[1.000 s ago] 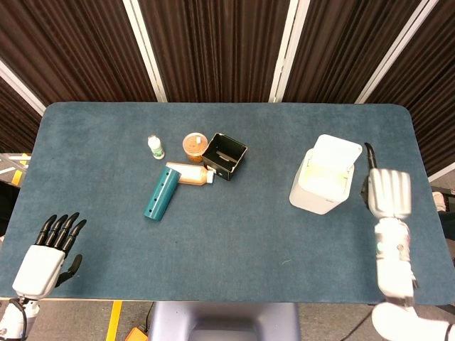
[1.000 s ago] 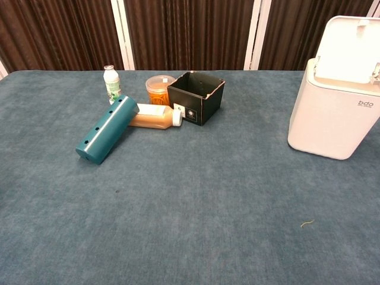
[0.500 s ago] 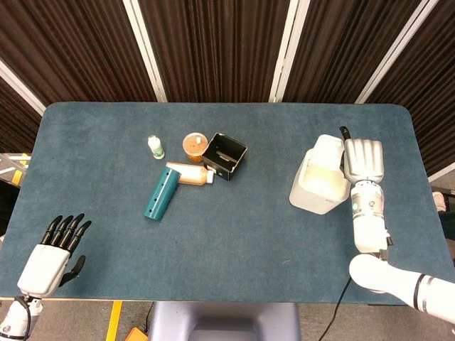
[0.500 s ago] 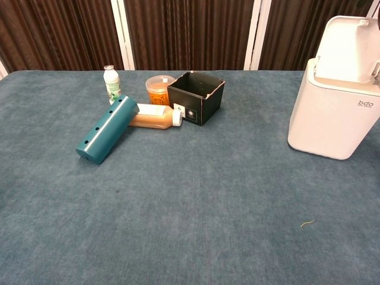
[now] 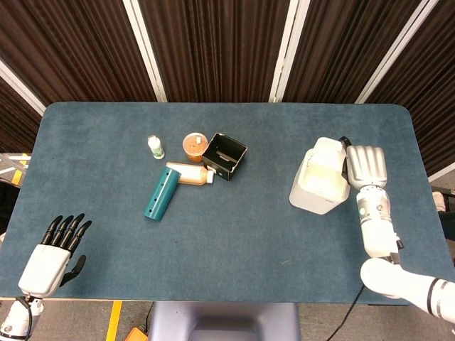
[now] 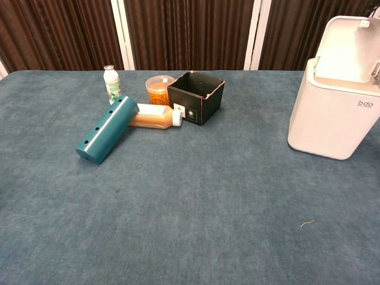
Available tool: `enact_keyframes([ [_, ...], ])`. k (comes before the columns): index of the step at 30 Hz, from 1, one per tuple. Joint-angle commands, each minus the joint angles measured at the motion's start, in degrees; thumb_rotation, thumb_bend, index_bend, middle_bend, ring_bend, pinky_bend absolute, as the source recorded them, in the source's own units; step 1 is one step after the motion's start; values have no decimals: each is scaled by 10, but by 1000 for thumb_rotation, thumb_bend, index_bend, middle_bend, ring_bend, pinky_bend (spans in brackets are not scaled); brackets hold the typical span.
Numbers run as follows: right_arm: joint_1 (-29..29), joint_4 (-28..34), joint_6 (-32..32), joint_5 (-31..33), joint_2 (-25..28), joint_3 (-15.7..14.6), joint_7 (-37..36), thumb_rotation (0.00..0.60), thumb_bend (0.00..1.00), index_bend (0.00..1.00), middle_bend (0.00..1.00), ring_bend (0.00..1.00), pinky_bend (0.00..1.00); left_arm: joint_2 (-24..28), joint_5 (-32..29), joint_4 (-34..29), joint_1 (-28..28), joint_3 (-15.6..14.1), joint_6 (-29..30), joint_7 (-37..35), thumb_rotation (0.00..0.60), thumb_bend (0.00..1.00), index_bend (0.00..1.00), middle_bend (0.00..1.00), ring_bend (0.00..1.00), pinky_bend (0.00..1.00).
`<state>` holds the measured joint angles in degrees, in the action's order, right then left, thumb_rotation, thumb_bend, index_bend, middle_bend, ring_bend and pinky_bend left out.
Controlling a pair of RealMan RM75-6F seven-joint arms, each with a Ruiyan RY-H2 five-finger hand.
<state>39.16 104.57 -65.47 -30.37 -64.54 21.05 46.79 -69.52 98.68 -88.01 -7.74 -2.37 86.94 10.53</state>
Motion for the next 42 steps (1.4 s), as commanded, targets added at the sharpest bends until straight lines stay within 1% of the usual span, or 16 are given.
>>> enact_keyframes([
  [1,-11,34,8,-15,25,-25,-11,600,1000,336,1000,1000,1000,0,1,-1,0,0,1,1,600,451,0,0,0,0],
  [5,-37,65,-9,-90,38,-65,-31,600,1000,316,1000,1000,1000,1,1,0,1,1,5,-1,600,451,0,0,0,0],
  [8,-72,80,-38,-180,38,-112,-49,600,1000,291,1000,1000,1000,1,1,0,1,1,7,-3,600,450,0,0,0,0],
  [11,-109,51,-85,-279,6,-150,-83,600,1000,294,1000,1000,1000,-1,5,1,1,0,8,-2,600,449,0,0,0,0],
  [14,-134,-7,-113,-344,-39,-175,-119,600,1000,309,1000,1000,1000,-2,8,3,1,-2,7,0,600,449,0,0,0,0],
  [17,-144,-51,-118,-367,-72,-187,-132,600,1000,304,1000,1000,1000,-2,7,3,2,-1,9,-1,600,450,0,0,0,0],
  [20,-148,-73,-113,-372,-89,-190,-136,600,1000,303,1000,1000,1000,-1,4,4,2,1,11,-5,600,449,0,0,0,0],
  [30,-162,-98,-97,-367,-108,-198,-120,600,1000,321,1000,1000,1000,2,9,3,2,-1,13,-8,600,448,0,0,0,0],
  [33,-174,-91,-130,-401,-104,-192,-144,600,1000,294,1000,1000,1000,1,7,3,1,0,13,-9,600,448,0,0,0,0],
  [34,-181,-91,-150,-424,-102,-193,-157,600,996,256,1000,1000,994,2,7,3,1,1,13,-10,600,449,0,0,0,0],
  [36,-202,-95,-207,-489,-97,-200,-193,600,940,121,952,918,878,2,7,3,2,1,15,-11,600,448,0,0,0,0],
  [37,-216,-101,-241,-525,-95,-206,-213,600,879,52,845,800,751,2,8,4,2,1,16,-12,600,448,0,0,0,0],
  [38,-227,-105,-265,-547,-94,-212,-222,600,803,5,647,607,587,2,8,4,2,1,16,-12,600,447,0,0,0,0],
  [39,-239,-109,-285,-566,-92,-220,-226,600,761,0,523,493,503,2,8,3,2,1,17,-12,600,448,0,0,0,0],
  [40,-251,-110,-301,-582,-89,-229,-226,600,699,0,354,330,389,2,8,4,2,1,17,-12,600,448,0,0,0,0],
  [42,-283,-105,-327,-605,-78,-257,-225,600,592,0,128,94,201,1,9,4,2,1,17,-11,600,448,0,0,0,0],
])
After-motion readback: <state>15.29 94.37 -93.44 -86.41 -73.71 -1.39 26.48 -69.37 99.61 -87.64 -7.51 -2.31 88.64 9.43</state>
